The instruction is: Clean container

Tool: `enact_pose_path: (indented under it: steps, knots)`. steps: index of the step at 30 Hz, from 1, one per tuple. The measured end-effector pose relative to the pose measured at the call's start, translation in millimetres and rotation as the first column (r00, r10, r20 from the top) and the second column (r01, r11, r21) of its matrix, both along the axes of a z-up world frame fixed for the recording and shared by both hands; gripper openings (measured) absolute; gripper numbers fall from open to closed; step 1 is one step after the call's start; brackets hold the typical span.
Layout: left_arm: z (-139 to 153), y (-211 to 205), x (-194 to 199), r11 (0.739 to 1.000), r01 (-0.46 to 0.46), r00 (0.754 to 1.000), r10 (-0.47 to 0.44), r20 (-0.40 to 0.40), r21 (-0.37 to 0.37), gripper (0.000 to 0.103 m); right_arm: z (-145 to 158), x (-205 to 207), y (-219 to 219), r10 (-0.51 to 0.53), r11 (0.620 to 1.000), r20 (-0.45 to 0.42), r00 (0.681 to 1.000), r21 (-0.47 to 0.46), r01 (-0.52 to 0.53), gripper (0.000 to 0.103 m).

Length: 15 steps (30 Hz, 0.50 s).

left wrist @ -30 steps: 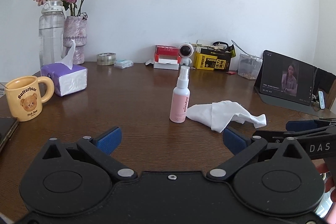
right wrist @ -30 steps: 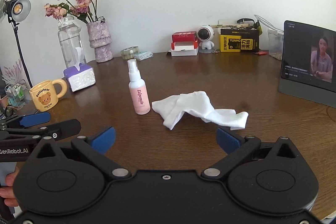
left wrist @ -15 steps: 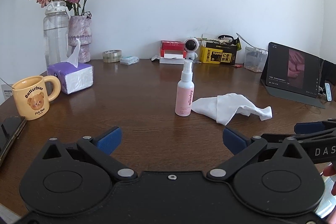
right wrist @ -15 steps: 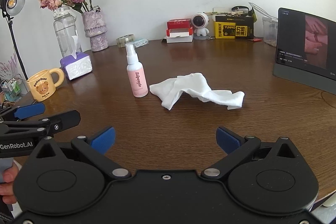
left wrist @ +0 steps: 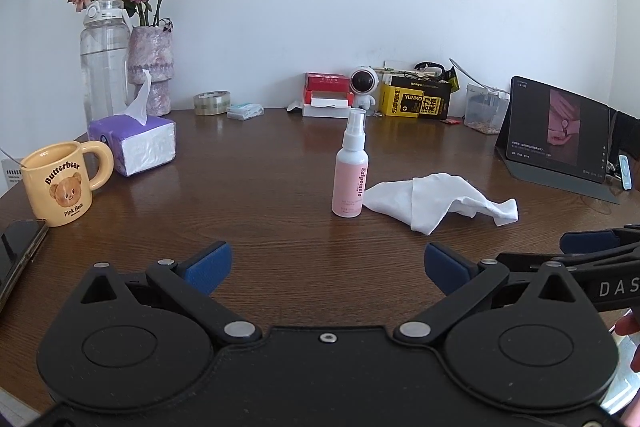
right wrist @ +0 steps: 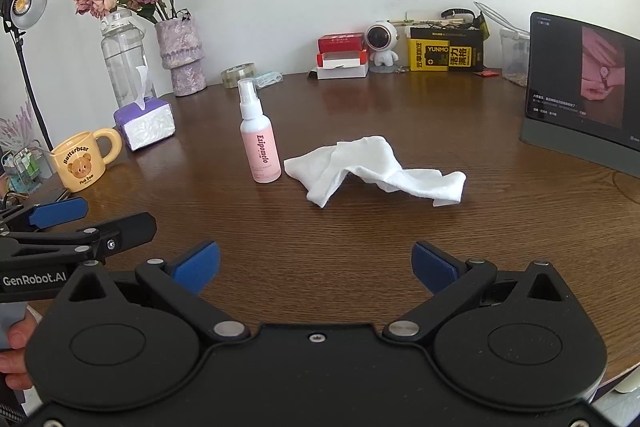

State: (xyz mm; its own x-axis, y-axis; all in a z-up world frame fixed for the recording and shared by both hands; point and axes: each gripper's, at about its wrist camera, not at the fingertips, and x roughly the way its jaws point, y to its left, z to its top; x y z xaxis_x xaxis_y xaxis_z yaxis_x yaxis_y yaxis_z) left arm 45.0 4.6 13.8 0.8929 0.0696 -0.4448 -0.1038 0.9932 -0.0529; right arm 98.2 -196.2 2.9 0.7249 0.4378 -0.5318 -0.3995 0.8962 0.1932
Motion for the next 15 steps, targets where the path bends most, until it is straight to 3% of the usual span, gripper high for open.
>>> enact_pose_path:
  steps: [15]
  knots:
    - [-2.8, 0.5, 0.6, 1.000, -0.009, 1.000, 0.009, -0.011, -0.001, 0.103, -2.2, 3.3, 1.7, 0.006, 1.000, -0.006, 1.000, -0.005, -0.006, 0.103]
